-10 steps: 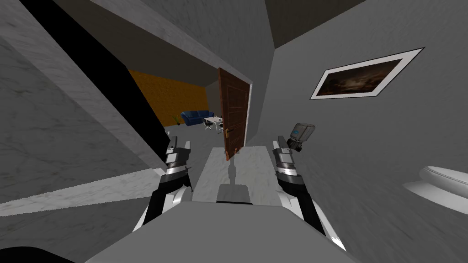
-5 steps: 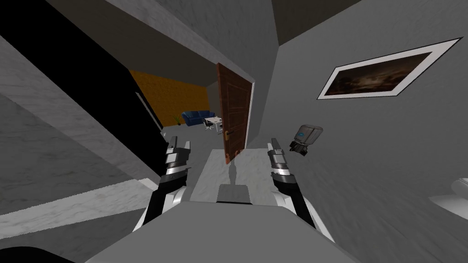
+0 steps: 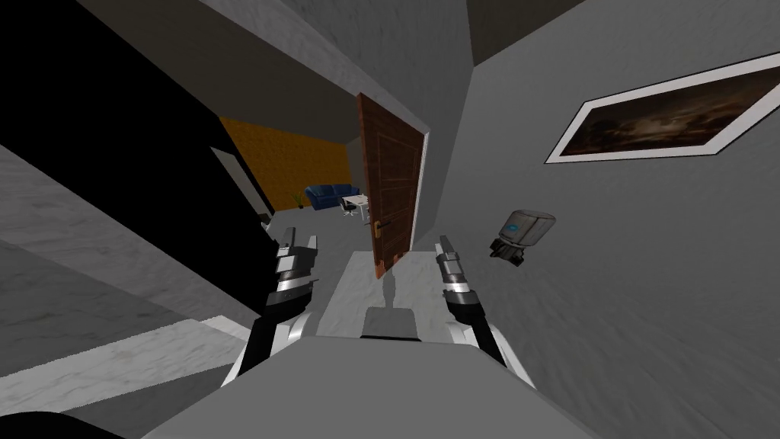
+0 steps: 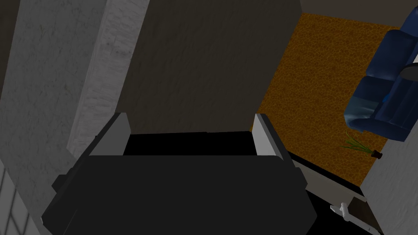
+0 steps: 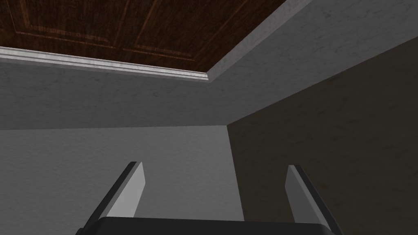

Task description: Push the door open

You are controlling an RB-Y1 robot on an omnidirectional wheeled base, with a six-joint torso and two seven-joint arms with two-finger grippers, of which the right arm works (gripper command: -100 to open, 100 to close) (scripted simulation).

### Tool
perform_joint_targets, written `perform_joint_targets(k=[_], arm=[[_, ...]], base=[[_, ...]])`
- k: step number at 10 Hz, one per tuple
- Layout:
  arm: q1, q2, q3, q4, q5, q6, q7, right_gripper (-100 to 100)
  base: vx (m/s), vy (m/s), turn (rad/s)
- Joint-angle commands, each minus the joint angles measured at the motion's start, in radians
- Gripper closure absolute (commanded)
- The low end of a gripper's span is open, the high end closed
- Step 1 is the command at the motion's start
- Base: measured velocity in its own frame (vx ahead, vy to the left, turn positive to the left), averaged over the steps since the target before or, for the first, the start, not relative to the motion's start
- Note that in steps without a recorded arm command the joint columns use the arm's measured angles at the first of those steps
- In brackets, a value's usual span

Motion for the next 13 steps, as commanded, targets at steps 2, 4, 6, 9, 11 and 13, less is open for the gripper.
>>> perform_joint_targets(k=[2, 4, 6, 9, 11, 13], arm=[[-0.006, -0.004, 0.039, 0.046, 0.025, -0.001, -0.027, -100], [-0.01, -0.009, 0.066, 0.079, 0.043, 0.002, -0.051, -100], [-0.014, -0.014, 0.094, 0.112, 0.061, 0.004, -0.075, -100], [-0.023, -0.023, 0.153, 0.181, 0.099, 0.009, -0.125, -100], [-0.026, -0.026, 0.173, 0.205, 0.112, 0.01, -0.142, -100], [-0.032, -0.031, 0.213, 0.252, 0.138, 0.013, -0.176, -100]], base=[[0.168, -0.02, 0.05], [0.153, -0.041, 0.05], [0.158, -0.036, 0.048], [0.162, -0.047, 0.075], [0.156, -0.045, 0.035], [0.144, -0.045, 0.07]])
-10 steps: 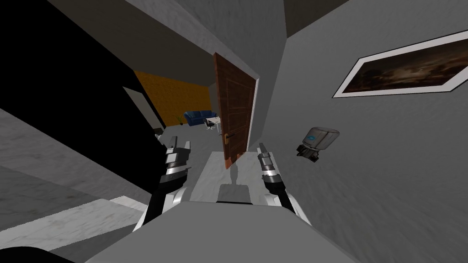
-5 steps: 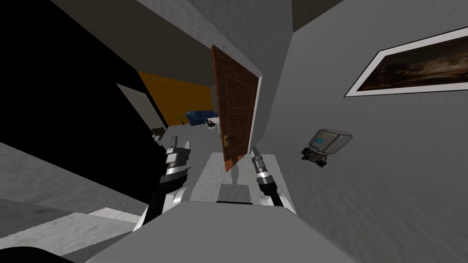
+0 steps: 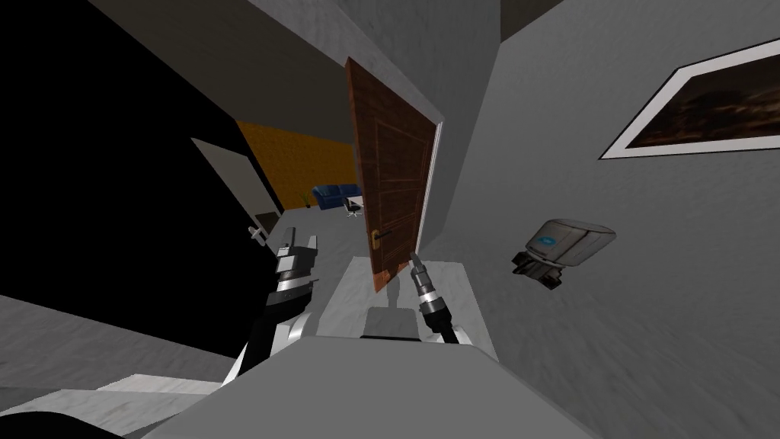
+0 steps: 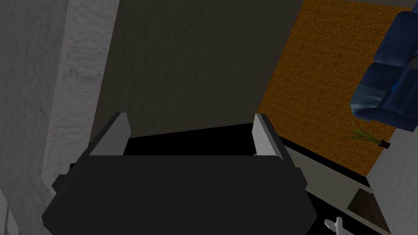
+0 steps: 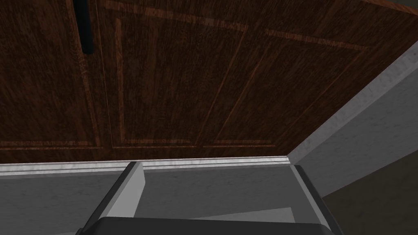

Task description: Push the door open

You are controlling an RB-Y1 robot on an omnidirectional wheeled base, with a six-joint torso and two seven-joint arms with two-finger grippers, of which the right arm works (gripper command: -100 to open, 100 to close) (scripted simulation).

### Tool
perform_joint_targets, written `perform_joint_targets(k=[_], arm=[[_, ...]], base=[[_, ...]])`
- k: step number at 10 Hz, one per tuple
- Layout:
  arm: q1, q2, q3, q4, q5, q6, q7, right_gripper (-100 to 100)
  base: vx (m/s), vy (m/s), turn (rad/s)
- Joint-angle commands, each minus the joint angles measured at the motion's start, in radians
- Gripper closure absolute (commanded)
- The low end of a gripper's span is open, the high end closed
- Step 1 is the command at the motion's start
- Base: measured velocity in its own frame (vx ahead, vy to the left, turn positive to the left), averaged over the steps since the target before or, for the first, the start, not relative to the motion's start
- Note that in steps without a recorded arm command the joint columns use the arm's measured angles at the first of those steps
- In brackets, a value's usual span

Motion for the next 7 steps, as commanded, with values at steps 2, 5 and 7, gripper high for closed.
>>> perform_joint_targets(k=[2, 5, 7], arm=[[-0.011, -0.006, 0.04, 0.051, 0.026, 0.007, -0.04, -100], [-0.019, -0.012, 0.097, 0.119, 0.064, 0.011, -0.089, -100], [-0.025, -0.015, 0.134, 0.162, 0.087, 0.014, -0.12, -100]], base=[[0.153, -0.05, 0.048], [0.181, -0.07, 0.072], [0.2, -0.06, 0.068]])
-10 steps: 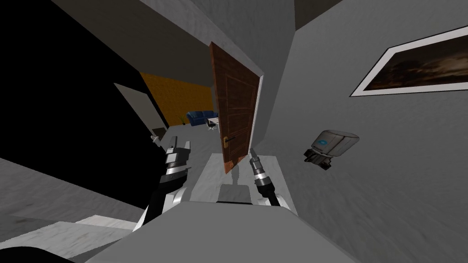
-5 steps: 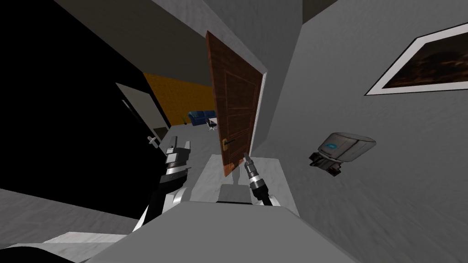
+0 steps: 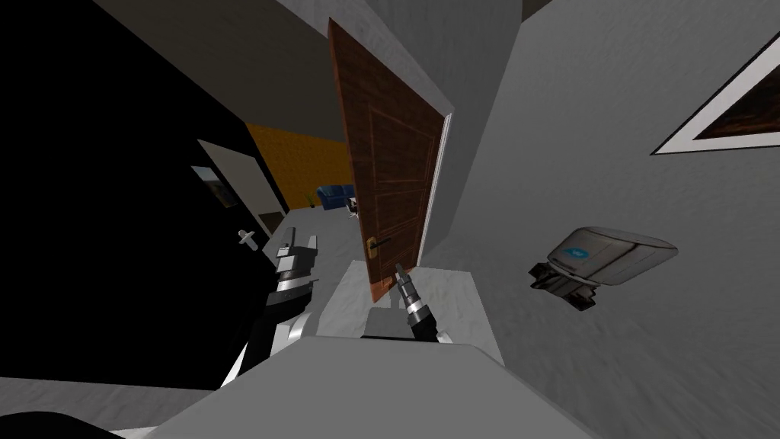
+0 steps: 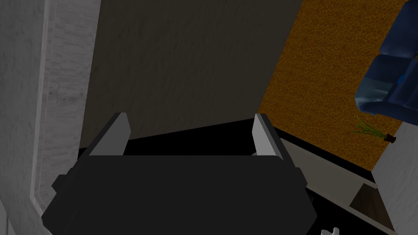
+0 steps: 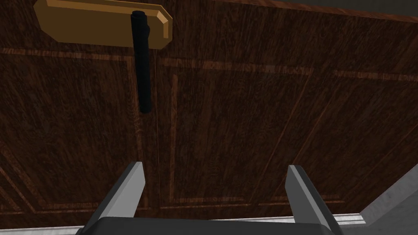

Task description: Push the door open

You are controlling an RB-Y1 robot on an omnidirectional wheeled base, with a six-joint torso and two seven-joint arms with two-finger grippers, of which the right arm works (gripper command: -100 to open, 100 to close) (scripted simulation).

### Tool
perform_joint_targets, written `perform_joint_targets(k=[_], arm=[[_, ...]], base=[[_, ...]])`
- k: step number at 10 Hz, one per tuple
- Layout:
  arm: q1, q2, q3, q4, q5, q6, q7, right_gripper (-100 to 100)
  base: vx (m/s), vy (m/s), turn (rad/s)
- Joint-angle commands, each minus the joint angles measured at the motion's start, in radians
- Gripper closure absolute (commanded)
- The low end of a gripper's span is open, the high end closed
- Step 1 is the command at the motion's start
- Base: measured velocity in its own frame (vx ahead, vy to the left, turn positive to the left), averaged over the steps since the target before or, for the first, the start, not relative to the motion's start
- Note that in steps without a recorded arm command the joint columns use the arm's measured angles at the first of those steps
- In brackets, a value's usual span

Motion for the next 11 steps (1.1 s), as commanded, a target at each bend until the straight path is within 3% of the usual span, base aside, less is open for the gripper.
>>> perform_joint_targets(k=[1, 7, 11], arm=[[0.001, -0.004, 0.032, 0.026, 0.02, 0.005, -0.025, -100], [-0.012, -0.009, 0.117, 0.127, 0.075, 0.012, -0.097, -100], [-0.018, -0.011, 0.155, 0.171, 0.1, 0.015, -0.129, -100]], base=[[0.183, -0.063, 0.056], [0.185, -0.056, 0.05], [0.171, -0.074, 0.036]])
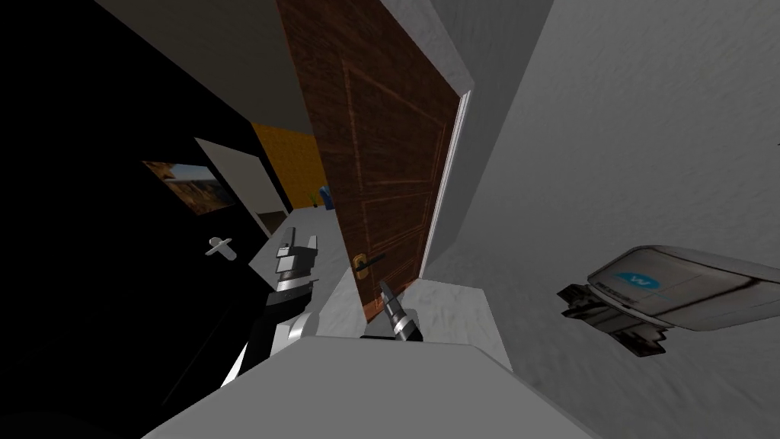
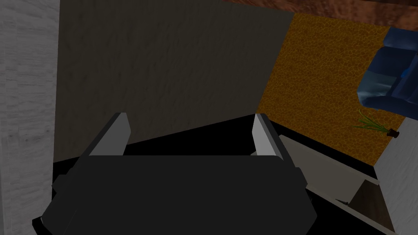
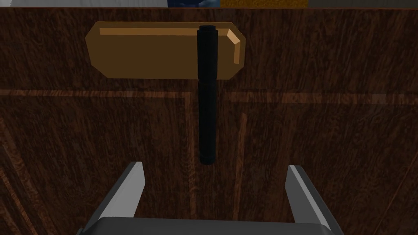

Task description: Push the door open

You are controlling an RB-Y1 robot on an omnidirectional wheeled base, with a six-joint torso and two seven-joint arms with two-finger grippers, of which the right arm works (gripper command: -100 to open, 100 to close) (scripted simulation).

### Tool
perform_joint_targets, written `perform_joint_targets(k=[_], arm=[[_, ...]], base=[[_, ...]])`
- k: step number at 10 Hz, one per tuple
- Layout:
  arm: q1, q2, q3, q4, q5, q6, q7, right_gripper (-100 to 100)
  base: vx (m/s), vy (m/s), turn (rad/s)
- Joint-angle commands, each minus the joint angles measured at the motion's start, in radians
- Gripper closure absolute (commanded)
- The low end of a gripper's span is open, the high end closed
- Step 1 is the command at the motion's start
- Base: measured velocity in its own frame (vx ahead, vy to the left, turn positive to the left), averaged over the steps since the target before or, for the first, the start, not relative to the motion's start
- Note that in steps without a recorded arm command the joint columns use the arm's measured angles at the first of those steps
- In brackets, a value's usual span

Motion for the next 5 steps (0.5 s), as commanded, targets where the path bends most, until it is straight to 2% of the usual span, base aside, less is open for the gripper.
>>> perform_joint_targets(k=[1, 2, 3, 5], arm=[[-0.002, -0.003, 0.018, 0.011, 0.011, 0.007, -0.015, -100], [-0.001, -0.001, 0.01, 0.01, 0.006, 0.0, -0.008, -100], [-0.011, 0.007, 0.008, 0.02, 0.004, 0.004, -0.007, -100], [-0.023, 0.016, 0.003, 0.032, -0.001, 0.008, -0.005, -100]], base=[[0.22, -0.069, 0.038], [0.097, -0.028, 0.011], [0.103, 0.063, 0.04], [0.136, 0.114, 0.022]])
